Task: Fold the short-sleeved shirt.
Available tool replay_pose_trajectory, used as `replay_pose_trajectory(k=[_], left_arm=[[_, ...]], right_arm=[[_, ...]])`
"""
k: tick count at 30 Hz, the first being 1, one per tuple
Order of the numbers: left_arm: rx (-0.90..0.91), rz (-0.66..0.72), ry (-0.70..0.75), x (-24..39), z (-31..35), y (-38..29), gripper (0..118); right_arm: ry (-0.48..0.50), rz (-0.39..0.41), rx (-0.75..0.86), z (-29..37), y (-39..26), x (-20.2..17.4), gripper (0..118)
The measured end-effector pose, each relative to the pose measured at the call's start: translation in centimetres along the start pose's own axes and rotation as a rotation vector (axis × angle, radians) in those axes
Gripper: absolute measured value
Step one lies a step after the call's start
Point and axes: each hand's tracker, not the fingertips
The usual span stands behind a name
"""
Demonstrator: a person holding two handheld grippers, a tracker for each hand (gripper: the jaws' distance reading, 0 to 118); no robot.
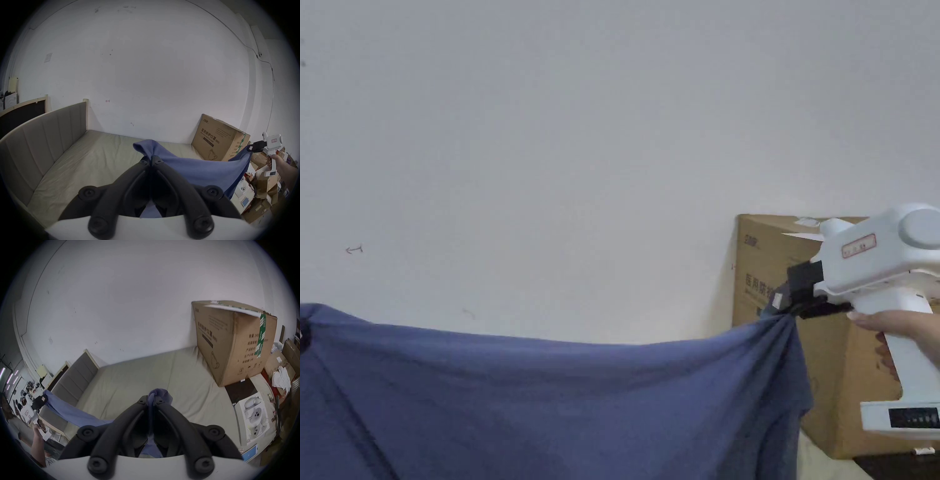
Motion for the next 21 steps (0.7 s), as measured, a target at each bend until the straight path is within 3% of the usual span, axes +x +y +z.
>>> replay_pose_trajectory(k=[4, 9, 13, 21], left_arm=[[-0.010, 0.023, 0.009, 0.5, -1.9, 2.7, 0], [-0.002, -0.004, 0.051, 1.9, -5.4, 6.6, 0], [0.018, -0.016, 0.041, 2.4, -9.3, 9.1, 0], [0.123, 0.045, 0.088, 1.8, -17.0, 12.1, 0]], right_arm=[[-0.022, 0.056, 0.058, 0.7, 3.3, -2.0, 3], [-0.040, 0.043, 0.123, -0.8, 7.7, -3.6, 3], [-0.120, 0.103, 0.185, -3.3, 11.4, -4.8, 3], [-0.167, 0.075, 0.353, -6.9, 18.3, -6.2, 3]])
